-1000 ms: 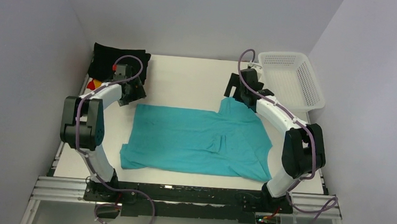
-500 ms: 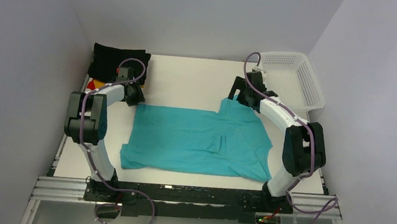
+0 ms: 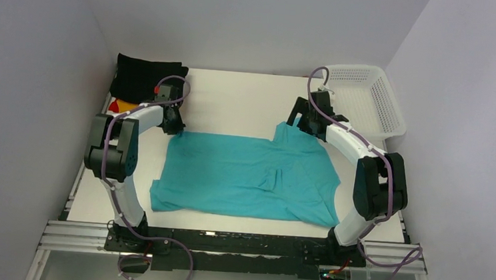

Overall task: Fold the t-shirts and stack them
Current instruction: Grab the side of the flattened tshirt furthest away from the robot with both arms

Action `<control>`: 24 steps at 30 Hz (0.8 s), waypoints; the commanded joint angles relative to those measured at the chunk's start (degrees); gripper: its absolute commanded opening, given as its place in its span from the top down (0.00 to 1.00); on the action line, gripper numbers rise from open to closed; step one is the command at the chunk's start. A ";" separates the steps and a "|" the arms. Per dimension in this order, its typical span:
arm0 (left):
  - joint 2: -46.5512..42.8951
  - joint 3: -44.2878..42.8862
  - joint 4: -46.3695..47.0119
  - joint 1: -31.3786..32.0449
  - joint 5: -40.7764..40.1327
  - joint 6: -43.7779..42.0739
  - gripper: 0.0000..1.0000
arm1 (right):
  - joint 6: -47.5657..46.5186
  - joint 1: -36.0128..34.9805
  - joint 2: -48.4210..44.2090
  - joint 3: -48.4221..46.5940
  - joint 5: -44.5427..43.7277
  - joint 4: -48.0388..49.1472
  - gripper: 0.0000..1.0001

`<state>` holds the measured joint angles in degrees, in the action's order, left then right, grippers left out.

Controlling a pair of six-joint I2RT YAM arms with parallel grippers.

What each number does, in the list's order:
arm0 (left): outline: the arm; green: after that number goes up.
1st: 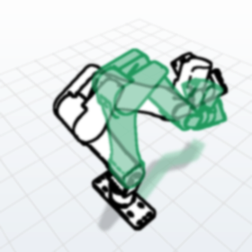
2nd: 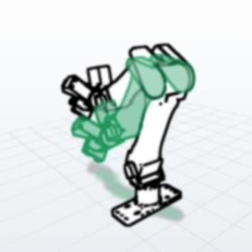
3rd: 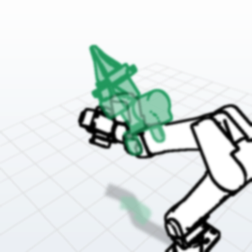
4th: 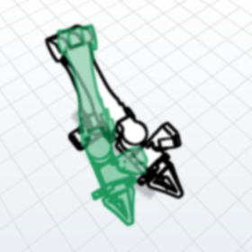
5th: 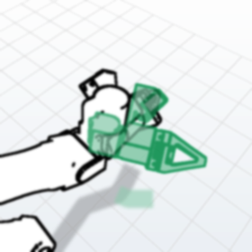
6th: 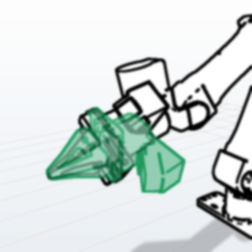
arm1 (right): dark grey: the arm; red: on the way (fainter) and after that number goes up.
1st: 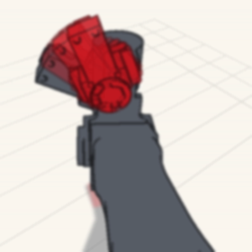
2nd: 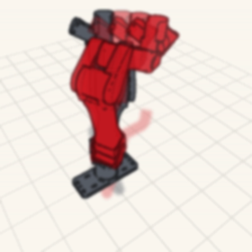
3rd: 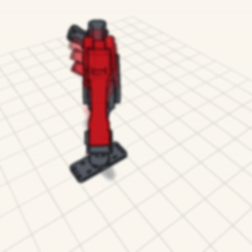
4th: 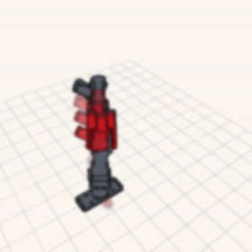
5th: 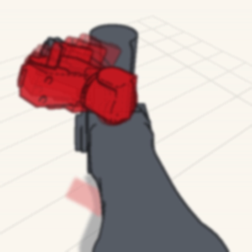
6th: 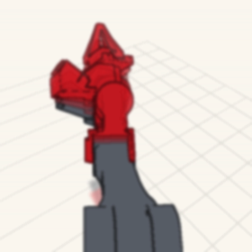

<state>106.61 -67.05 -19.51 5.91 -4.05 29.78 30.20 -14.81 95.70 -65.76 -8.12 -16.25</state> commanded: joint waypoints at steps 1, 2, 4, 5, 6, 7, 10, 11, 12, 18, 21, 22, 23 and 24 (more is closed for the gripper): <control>1.25 -1.86 -5.52 0.84 -2.05 0.95 0.84 | 0.53 0.35 -1.13 -0.02 0.47 1.74 0.03; 1.12 -1.78 -5.71 0.85 -2.55 1.67 0.97 | 0.33 0.36 -1.17 -0.10 0.47 1.89 0.03; 0.19 -1.57 -5.61 0.90 -3.69 1.82 1.00 | -0.21 0.39 -0.66 -0.64 0.37 2.15 0.03; -0.61 -1.28 -5.40 0.94 -4.35 1.88 1.00 | -0.62 0.34 0.13 -1.31 0.38 2.23 0.03; -1.72 -0.92 -4.88 0.94 -4.50 1.57 1.00 | -1.03 0.40 1.06 -2.22 0.51 2.21 0.04; -2.76 -0.53 -4.02 0.94 -4.16 1.07 1.00 | -1.46 0.42 2.43 -3.53 0.51 1.89 0.05; -5.74 0.54 -1.58 1.01 -1.75 -0.43 1.00 | -1.54 0.34 7.77 -9.04 -0.11 -0.01 0.08; -6.47 0.67 -1.09 1.09 -1.03 -0.69 1.00 | -1.36 0.28 9.67 -10.87 -0.63 -0.34 0.09; -7.02 0.81 -0.67 1.24 -0.40 -0.93 1.00 | -1.08 0.32 11.67 -12.57 -1.53 -0.59 0.10; -11.19 3.06 0.90 1.82 0.91 -1.51 1.00 | -1.63 -0.85 24.47 -25.69 -8.02 -4.45 0.16; -12.00 3.77 0.76 1.89 1.02 -1.48 1.00 | -2.59 -2.05 29.54 -30.98 -9.90 -6.68 0.20; -12.15 3.84 0.76 1.91 0.98 -1.44 1.00 | -2.67 -2.49 31.00 -32.36 -10.78 -8.10 0.21; -12.27 4.02 0.71 1.91 0.94 -1.44 1.00 | -2.57 -2.96 32.09 -33.23 -12.13 -9.52 0.23; -12.42 4.20 0.69 1.91 0.90 -1.50 1.00 | -2.33 -3.43 32.59 -33.28 -13.62 -10.50 0.24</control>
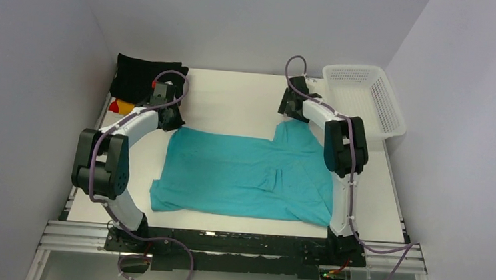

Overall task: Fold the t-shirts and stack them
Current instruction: Grab the side of the flattened tshirt furthest away from the robot with both arms, then fold the other side of the tshirt into a rectangle

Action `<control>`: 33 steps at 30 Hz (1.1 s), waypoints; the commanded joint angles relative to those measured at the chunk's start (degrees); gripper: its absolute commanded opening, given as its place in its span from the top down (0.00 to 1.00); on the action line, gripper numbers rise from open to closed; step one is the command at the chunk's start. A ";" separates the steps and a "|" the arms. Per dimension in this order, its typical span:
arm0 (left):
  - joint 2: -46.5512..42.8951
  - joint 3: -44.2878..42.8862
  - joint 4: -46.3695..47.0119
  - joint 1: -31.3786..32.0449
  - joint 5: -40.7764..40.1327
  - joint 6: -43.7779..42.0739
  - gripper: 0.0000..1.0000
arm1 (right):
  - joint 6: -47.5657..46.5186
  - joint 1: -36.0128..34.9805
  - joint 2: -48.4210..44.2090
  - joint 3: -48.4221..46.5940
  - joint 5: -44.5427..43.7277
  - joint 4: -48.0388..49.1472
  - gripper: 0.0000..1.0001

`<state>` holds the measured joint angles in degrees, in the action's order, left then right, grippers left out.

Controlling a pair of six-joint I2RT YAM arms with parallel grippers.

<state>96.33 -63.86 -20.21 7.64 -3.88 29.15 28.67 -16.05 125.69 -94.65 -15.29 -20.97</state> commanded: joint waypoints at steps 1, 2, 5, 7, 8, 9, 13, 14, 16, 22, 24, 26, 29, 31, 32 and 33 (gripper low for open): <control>-2.22 1.19 1.46 0.19 0.49 -0.87 1.00 | -0.61 -2.49 2.77 -3.68 -7.94 -6.09 0.24; -2.28 1.27 1.30 0.21 0.35 -0.85 1.00 | -0.36 -2.67 2.68 -2.43 -8.83 -5.99 0.24; -2.41 1.43 0.94 0.18 0.10 -0.85 1.00 | 1.06 -2.66 1.57 1.90 -9.66 -5.61 0.30; -2.89 1.83 0.77 0.18 -0.26 -0.77 1.00 | 2.57 -2.66 -0.10 5.33 -10.34 -5.17 0.34; -3.35 2.38 1.03 0.18 -0.37 -0.70 1.00 | 3.05 -2.68 -1.20 7.21 -10.28 -4.16 0.40; -3.85 2.93 1.46 0.21 -0.33 -0.78 1.00 | 3.30 -2.67 -2.32 8.89 -10.10 -2.88 0.48; -5.22 3.92 2.82 0.19 0.47 -1.26 1.00 | 1.27 -2.67 -4.95 10.66 -8.29 1.67 0.80; -5.51 4.02 3.35 0.18 1.15 -1.47 1.00 | 0.77 -2.72 -5.28 9.88 -8.07 1.84 0.85; -6.46 4.02 4.03 0.19 2.17 -1.63 1.00 | -0.91 -2.67 -6.54 9.45 -6.52 2.82 0.97; -12.54 9.37 6.29 0.18 3.87 -0.84 1.00 | -3.37 -2.92 -17.52 18.68 -1.17 7.67 1.00; -14.96 12.55 7.88 0.18 5.95 -0.16 1.00 | -4.00 -3.50 -21.95 23.10 0.71 8.74 1.00; -17.76 14.98 8.51 0.19 6.42 0.79 1.00 | -4.23 -4.24 -26.39 27.51 1.75 9.17 1.00; -21.52 18.50 8.99 0.35 6.45 1.88 1.00 | -4.34 -5.52 -33.91 33.67 1.36 7.92 1.00; -24.71 21.18 9.12 0.87 5.04 2.34 1.00 | -4.32 -6.74 -38.57 36.46 0.40 6.42 1.00; -26.18 22.30 9.01 1.17 4.22 2.48 1.00 | -4.39 -7.63 -41.01 37.87 -0.22 5.52 1.00; -27.78 23.44 8.87 1.49 4.08 2.46 1.00 | -4.64 -8.43 -43.24 39.28 -0.71 4.81 1.00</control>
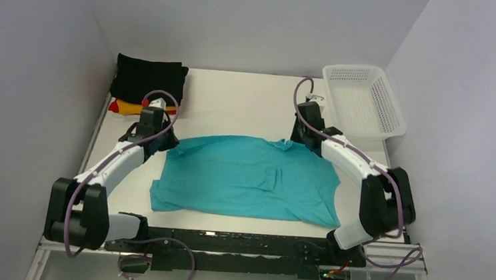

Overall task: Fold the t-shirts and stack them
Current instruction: Fold the other side of the tshirt into a rectangle

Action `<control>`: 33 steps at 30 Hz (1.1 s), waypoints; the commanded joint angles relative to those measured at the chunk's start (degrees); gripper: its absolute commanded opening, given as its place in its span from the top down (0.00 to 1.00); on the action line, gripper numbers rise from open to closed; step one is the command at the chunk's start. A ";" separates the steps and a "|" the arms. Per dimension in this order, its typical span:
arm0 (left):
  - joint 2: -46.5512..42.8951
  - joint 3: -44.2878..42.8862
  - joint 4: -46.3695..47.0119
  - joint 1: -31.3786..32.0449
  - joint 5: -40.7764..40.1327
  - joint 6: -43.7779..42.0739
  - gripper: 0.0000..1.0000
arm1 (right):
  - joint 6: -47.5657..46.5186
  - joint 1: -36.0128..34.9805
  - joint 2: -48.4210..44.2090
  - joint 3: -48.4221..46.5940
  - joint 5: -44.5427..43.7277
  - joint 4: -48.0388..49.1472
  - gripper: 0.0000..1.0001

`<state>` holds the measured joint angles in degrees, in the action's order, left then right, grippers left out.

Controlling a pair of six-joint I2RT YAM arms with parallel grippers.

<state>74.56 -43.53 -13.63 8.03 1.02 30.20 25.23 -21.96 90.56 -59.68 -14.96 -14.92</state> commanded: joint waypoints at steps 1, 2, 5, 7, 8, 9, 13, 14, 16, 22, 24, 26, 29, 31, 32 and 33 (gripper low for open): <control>-7.61 4.24 2.23 1.36 -0.84 1.48 1.00 | -1.50 -3.45 -10.28 5.45 -1.66 -1.98 1.00; -9.07 4.92 1.95 1.63 -0.84 1.53 1.00 | -1.58 -4.25 -12.35 6.48 -2.20 -2.92 1.00; -12.79 6.85 0.48 2.10 -2.53 1.54 1.00 | -0.70 -5.62 -17.55 8.59 -4.05 -7.61 1.00; -15.13 8.24 -0.40 2.32 -2.79 1.51 1.00 | 0.22 -5.82 -21.10 9.70 -5.22 -10.94 1.00; -15.81 8.97 -0.83 2.33 -2.82 1.45 1.00 | 0.45 -5.90 -22.09 9.99 -5.50 -12.39 1.00; -16.75 9.51 -1.36 2.34 -3.16 1.56 1.00 | 0.59 -5.95 -23.65 10.42 -5.76 -13.58 1.00; -20.58 10.68 -4.95 2.42 -5.02 1.10 1.00 | 1.16 -5.93 -28.75 11.51 -5.84 -19.03 1.00; -21.61 11.04 -5.54 2.43 -5.54 0.95 1.00 | 1.38 -5.96 -29.51 11.80 -5.78 -20.19 1.00; -23.80 12.26 -6.07 2.47 -6.05 0.75 1.00 | 1.74 -5.99 -30.92 12.65 -5.92 -22.14 1.00; -29.18 18.16 -5.03 2.51 -4.53 2.49 1.00 | 2.38 -5.90 -33.39 13.90 -6.27 -25.44 1.00; -30.68 19.60 -5.23 2.51 -5.10 2.88 1.00 | 2.70 -5.86 -34.13 14.12 -6.51 -26.48 1.00; -31.61 20.55 -5.94 2.51 -5.88 3.48 1.00 | 2.98 -5.84 -34.62 14.55 -6.49 -27.15 1.00; -32.64 21.63 -5.84 2.51 -6.21 3.58 1.00 | 3.28 -5.77 -34.96 15.38 -3.73 -27.22 1.00; -32.90 21.90 -5.72 2.51 -6.25 3.51 0.99 | 4.27 -5.86 -35.02 16.15 -2.11 -27.44 1.00; -32.90 21.82 -6.32 2.51 -6.66 4.19 0.97 | 5.32 -5.85 -34.95 16.38 -1.70 -27.94 1.00; -32.90 21.82 -6.74 2.51 -6.94 4.40 0.96 | 6.64 -5.87 -34.93 16.62 -1.33 -29.03 0.97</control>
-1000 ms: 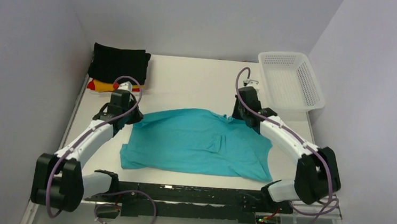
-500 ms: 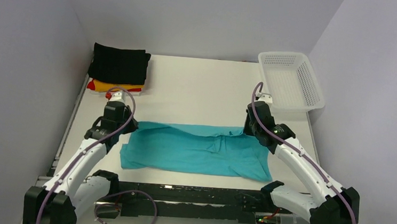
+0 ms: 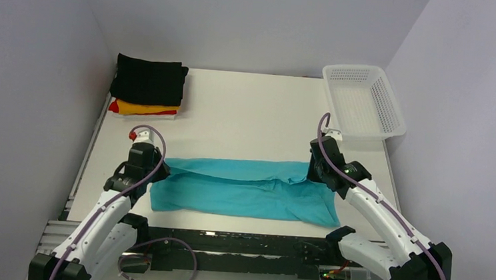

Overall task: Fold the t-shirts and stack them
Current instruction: Fold the other side of the tshirt into a rectangle

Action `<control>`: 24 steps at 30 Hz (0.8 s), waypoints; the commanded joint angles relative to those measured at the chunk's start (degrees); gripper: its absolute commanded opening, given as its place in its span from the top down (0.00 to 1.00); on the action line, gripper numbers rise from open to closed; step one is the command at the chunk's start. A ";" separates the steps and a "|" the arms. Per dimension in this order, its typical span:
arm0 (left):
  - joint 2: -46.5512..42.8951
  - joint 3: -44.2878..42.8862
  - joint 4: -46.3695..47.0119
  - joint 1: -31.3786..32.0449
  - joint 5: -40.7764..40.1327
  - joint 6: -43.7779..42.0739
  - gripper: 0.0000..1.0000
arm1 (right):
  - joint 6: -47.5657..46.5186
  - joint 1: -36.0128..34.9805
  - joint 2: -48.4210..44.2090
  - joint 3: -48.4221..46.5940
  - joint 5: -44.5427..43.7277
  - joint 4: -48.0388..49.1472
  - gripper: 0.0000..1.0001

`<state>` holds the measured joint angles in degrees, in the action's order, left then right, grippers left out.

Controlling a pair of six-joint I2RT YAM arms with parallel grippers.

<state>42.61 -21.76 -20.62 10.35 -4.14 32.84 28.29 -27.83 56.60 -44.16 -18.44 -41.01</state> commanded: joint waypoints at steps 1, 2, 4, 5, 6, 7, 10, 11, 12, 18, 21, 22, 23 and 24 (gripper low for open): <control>-0.99 0.04 -0.42 0.18 -2.33 2.38 0.93 | 4.94 0.03 -1.03 1.40 2.69 -4.05 0.93; -1.26 0.09 -1.29 0.19 -3.18 3.24 0.93 | 6.36 0.00 -1.25 1.82 3.37 -5.67 0.89; -2.36 0.01 -3.63 0.20 -5.39 5.29 0.91 | 9.41 -0.24 -2.46 3.29 5.70 -8.59 0.78; -3.22 -0.33 -5.70 0.20 -6.78 7.04 0.88 | 10.60 -0.34 -3.48 4.26 6.91 -10.26 0.72; -4.75 -0.84 -8.13 0.32 -8.59 9.12 0.79 | 11.36 -0.44 -5.34 5.27 8.13 -11.54 0.64; -7.09 -1.15 -10.30 0.90 -10.82 11.66 0.54 | 11.95 -0.84 -6.41 5.87 9.14 -12.02 0.56; -15.79 0.23 -12.19 1.95 -16.78 15.90 0.01 | 12.50 -1.00 -11.73 4.81 12.29 -12.28 0.35; -18.85 0.43 -11.75 1.95 -17.32 16.40 0.01 | 12.46 -0.93 -13.02 4.15 11.08 -12.23 0.24; -20.33 0.44 -10.71 1.94 -17.52 16.58 0.01 | 12.33 -0.86 -13.98 3.52 9.03 -12.34 0.05; -13.25 -5.48 -0.59 1.96 -7.43 12.16 0.01 | 12.12 -0.83 -13.89 1.29 6.00 -5.57 0.00; -1.73 -8.71 6.24 2.44 7.03 9.10 0.01 | 12.52 -0.82 -10.29 3.01 12.27 3.67 0.00; 2.40 -9.80 7.43 3.04 10.11 8.61 0.01 | 12.91 -0.76 -8.48 3.82 14.20 6.74 0.00; 6.28 -10.88 8.11 3.88 12.20 8.09 0.01 | 13.44 -0.69 -6.39 4.45 15.82 9.21 0.00; 11.08 -12.22 8.35 5.29 13.30 7.40 0.01 | 13.91 -0.47 -3.18 4.67 16.80 11.26 0.00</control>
<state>42.11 -29.39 -20.10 12.84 -4.32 43.97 40.14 -28.56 46.65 -40.84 -8.25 -42.81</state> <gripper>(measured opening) 0.994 0.997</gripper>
